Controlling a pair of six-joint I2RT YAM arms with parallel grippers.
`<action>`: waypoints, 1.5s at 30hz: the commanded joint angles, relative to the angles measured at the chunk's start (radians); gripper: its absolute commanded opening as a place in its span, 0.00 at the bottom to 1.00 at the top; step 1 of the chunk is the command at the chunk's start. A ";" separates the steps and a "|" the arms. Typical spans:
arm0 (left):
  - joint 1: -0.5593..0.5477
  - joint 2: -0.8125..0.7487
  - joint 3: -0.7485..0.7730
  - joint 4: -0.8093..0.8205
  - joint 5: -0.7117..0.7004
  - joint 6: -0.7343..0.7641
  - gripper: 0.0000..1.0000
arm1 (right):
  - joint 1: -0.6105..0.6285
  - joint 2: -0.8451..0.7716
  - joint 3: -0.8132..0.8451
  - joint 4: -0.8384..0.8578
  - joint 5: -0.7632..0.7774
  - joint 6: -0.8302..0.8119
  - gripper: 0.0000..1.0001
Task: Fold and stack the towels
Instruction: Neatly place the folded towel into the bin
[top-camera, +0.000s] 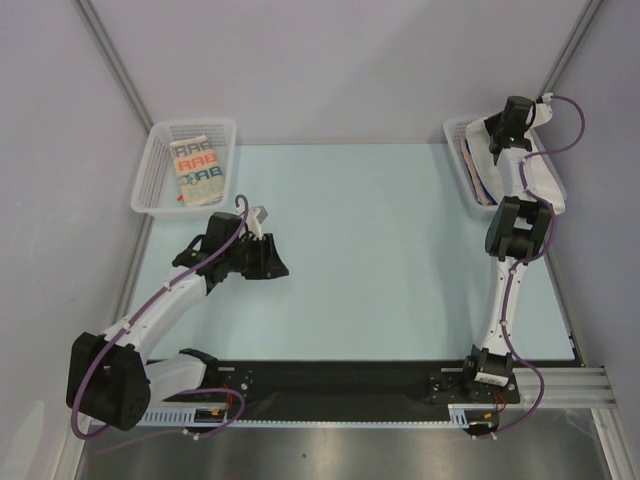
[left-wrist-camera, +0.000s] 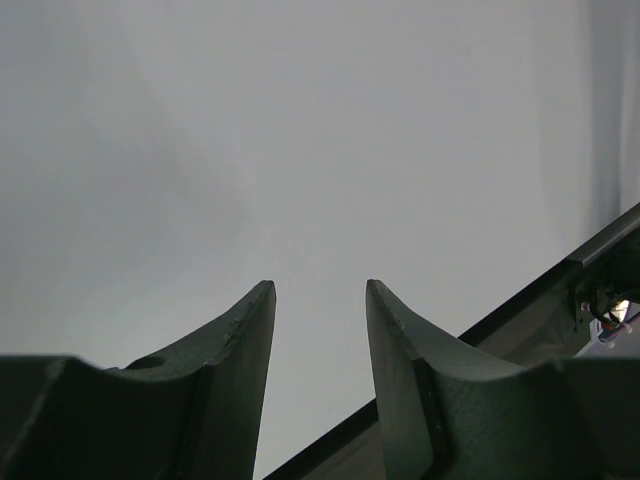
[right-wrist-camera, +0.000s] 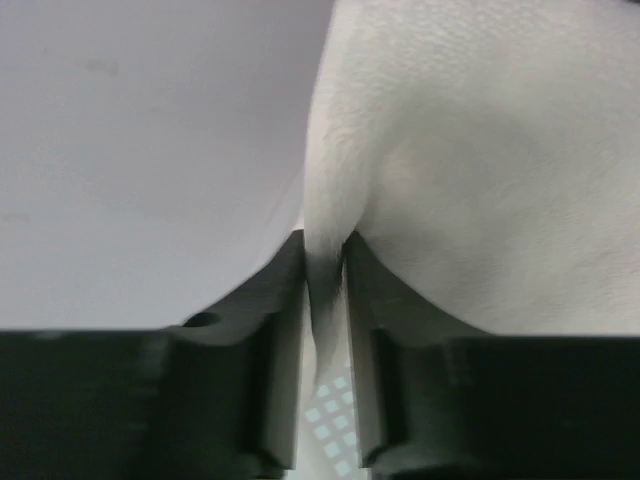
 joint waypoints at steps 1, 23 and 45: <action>0.001 -0.005 0.039 0.012 0.001 0.030 0.48 | 0.004 0.001 0.061 0.060 0.001 0.003 0.36; 0.064 -0.131 0.047 0.027 -0.157 0.008 0.50 | 0.048 -0.538 -0.365 -0.148 -0.354 0.069 0.66; 0.420 0.836 1.034 -0.161 -0.801 -0.381 0.59 | 0.754 -1.009 -1.230 -0.153 -0.273 -0.247 0.68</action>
